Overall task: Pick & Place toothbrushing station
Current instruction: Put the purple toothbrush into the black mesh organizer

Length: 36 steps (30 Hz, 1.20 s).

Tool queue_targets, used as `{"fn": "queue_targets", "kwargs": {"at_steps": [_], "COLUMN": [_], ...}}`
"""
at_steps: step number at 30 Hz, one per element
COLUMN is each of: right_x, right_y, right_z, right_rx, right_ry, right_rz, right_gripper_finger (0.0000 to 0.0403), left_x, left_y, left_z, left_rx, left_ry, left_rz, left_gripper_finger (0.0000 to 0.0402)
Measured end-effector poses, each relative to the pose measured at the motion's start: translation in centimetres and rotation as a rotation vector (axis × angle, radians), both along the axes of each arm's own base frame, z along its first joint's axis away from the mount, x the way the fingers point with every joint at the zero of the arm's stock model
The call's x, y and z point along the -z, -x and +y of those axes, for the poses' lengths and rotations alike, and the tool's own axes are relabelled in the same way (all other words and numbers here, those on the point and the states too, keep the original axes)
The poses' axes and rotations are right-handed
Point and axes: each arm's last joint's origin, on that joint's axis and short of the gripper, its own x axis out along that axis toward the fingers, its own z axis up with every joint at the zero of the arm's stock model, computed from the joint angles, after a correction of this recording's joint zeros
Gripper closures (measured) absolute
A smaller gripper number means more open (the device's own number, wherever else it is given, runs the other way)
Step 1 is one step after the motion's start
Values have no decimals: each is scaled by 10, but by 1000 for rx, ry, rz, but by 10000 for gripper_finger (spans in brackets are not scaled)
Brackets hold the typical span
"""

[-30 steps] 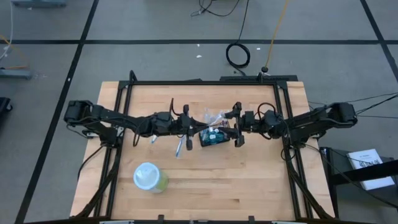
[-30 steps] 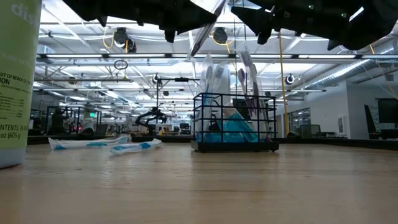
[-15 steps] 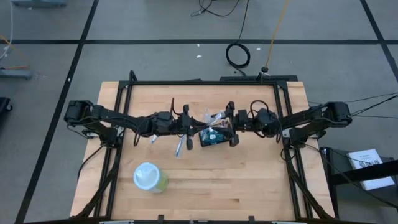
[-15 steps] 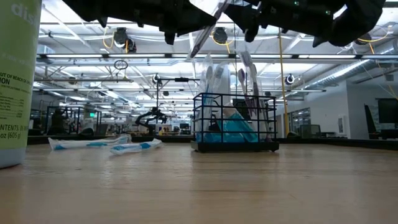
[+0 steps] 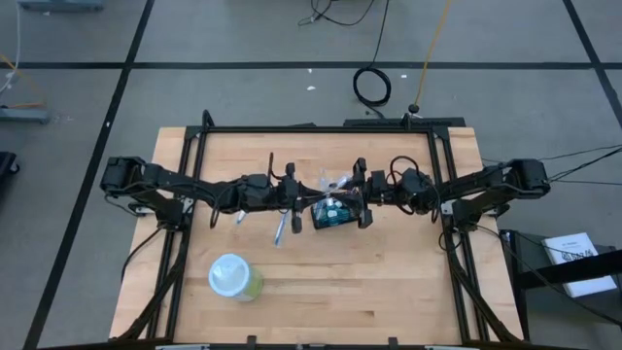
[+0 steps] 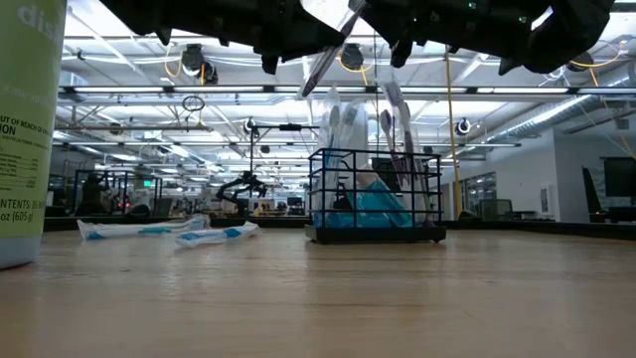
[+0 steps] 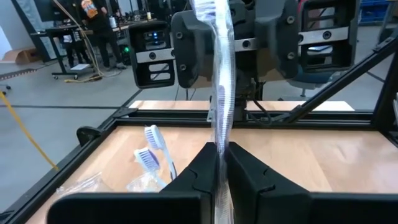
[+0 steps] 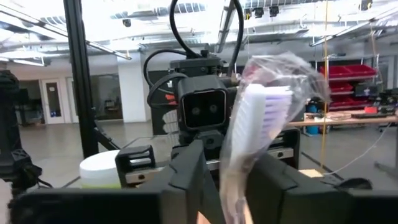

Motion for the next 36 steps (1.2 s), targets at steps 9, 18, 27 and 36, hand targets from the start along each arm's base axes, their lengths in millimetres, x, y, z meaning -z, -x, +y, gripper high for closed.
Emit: {"fn": "queue_targets", "kwargs": {"at_steps": [9,18,27,36], "right_x": [1,1,-17,-38], "right_y": [0,0,18,54], "right_z": [0,0,-5,-4], "right_rx": [24,29,57,56], "right_ry": [74,86,104,103], "right_rz": [8,19,52,142], "right_gripper_finger": [393,394,392,391], "left_x": [0,-4,-30,-38], "left_y": [0,1,28,63], "left_z": [0,-1,-9,-4], "left_rx": [-2,-12,-127,-325], "left_ry": [-1,44,14,-17], "left_rz": [0,-28,-7,165], "left_gripper_finger": [380,319,230,200]}}
